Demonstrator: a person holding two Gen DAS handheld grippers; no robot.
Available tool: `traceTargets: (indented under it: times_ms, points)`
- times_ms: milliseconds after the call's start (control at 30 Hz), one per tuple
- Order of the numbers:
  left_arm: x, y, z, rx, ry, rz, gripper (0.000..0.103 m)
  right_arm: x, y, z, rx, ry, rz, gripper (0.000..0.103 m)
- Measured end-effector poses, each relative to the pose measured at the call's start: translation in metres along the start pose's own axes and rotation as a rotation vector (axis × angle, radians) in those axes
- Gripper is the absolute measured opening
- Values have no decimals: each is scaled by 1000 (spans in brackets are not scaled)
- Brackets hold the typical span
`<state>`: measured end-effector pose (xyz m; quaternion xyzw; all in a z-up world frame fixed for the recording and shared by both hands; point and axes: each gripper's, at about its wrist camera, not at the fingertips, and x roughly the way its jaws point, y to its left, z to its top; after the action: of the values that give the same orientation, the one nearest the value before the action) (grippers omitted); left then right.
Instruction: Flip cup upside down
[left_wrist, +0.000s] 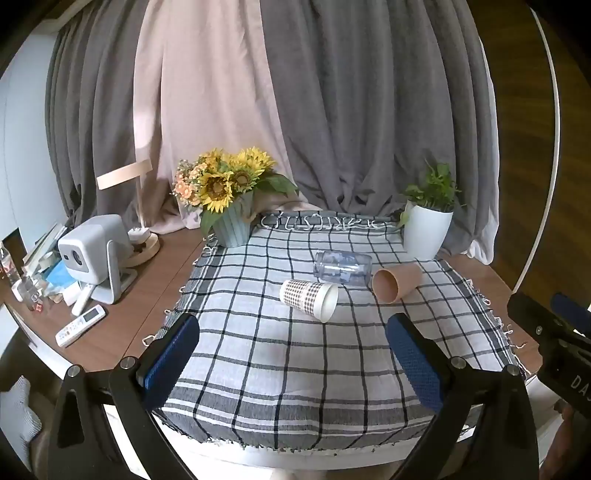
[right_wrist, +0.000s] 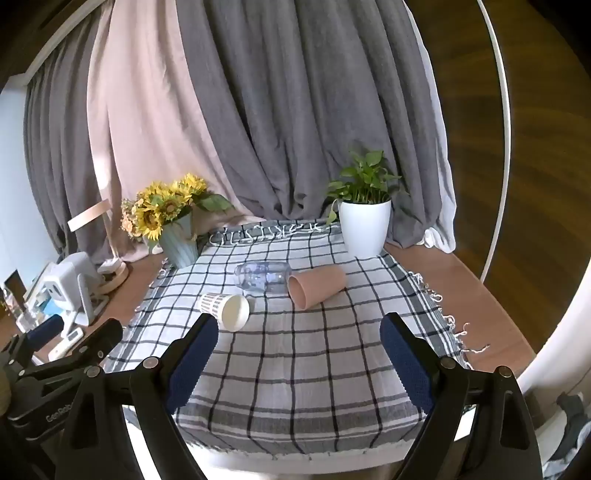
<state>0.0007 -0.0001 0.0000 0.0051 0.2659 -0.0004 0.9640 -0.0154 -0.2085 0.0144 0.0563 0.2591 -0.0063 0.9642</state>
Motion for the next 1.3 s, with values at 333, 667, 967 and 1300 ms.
traceTargets:
  times_ms: [333,667,967,1300]
  points:
    - [-4,-2,-5,0,-7,-19,103,-1,-3,0,-10,0,6,90]
    - [-5,-7,-1,-11,-2,-20,103,-1,-4,-2,-4,12,13,90]
    - [-1,-10,1,-14,4,-22,103,6,-8,-6,4,21,16,90]
    - [0,-9,1,-25,12,-29,103,7,-8,-6,6,26,19,90]
